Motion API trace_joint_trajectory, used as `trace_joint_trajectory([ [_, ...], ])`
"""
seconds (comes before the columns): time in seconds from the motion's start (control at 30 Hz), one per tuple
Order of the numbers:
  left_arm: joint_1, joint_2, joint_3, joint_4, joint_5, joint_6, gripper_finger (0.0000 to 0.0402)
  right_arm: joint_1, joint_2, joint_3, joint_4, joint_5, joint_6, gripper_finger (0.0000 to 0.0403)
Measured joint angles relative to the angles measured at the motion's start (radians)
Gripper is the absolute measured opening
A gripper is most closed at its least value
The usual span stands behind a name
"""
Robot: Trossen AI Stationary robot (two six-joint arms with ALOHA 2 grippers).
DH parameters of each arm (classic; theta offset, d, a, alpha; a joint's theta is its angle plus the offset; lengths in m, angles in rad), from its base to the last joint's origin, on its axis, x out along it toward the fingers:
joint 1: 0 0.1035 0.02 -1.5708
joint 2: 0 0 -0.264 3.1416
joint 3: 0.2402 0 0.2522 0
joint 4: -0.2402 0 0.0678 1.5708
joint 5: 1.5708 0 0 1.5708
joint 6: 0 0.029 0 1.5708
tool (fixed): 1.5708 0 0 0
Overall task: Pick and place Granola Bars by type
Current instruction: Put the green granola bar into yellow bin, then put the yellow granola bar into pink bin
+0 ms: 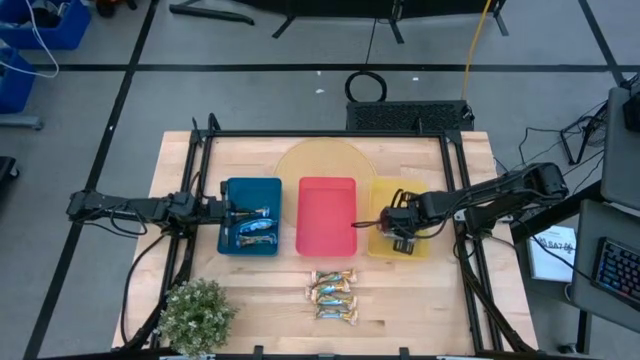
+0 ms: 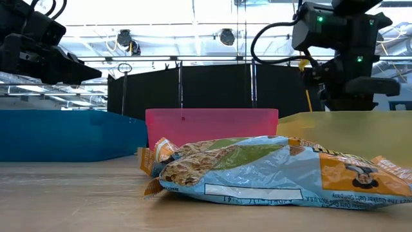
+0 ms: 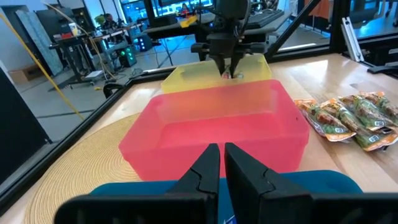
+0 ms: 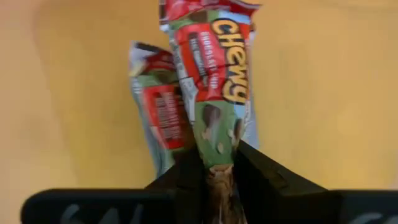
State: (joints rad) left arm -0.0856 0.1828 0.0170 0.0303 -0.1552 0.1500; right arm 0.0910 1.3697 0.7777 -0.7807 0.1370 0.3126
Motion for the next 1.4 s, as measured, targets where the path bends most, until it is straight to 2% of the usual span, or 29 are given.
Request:
trace_joint_trajectory([
  [0.07,0.000,0.000,0.000,0.000,0.000,0.002,0.0031,0.000,0.000,0.000,-0.001,-0.003,-0.012,0.0079],
  [0.27,0.000,0.000,0.000,-0.001,0.000,0.002,0.0031,0.000,-0.023,0.000,-0.018,0.085,-0.032,0.0111],
  [0.5,0.000,0.000,0.000,0.000,-0.002,0.048,0.0031,0.000,-0.114,0.020,-0.072,0.070,0.005,0.0163],
  [0.6,0.000,0.000,0.000,0.000,-0.002,0.049,0.0031,0.001,-0.189,0.060,-0.107,0.106,0.010,0.0179],
  [0.67,0.000,0.000,0.000,0.000,-0.002,0.048,0.0031,0.016,-0.268,0.062,-0.011,0.165,-0.026,0.0181],
  [0.77,0.000,0.000,0.000,0.000,-0.002,0.048,0.0031,0.048,-0.414,-0.008,0.320,0.159,-0.185,0.0168],
  [0.87,0.000,0.000,0.000,0.000,-0.001,0.013,0.0031,0.062,-0.540,-0.123,0.620,0.148,-0.307,0.0136],
  [0.97,0.000,0.000,0.000,0.001,-0.003,-0.043,0.0031,0.055,-0.628,-0.233,0.799,0.194,-0.403,0.0087],
  [1.1,0.000,0.000,0.008,0.003,-0.009,-0.077,0.0031,0.053,-0.665,-0.375,0.973,0.276,-0.494,0.0014],
  [1.27,-0.008,0.046,0.144,-0.075,-0.032,-0.130,0.0030,0.053,-0.665,-0.564,1.283,0.279,-0.519,0.0012],
  [1.4,-0.028,0.213,0.310,-0.131,-0.078,-0.116,0.0030,0.053,-0.665,-0.676,1.481,0.279,-0.567,0.0002],
])
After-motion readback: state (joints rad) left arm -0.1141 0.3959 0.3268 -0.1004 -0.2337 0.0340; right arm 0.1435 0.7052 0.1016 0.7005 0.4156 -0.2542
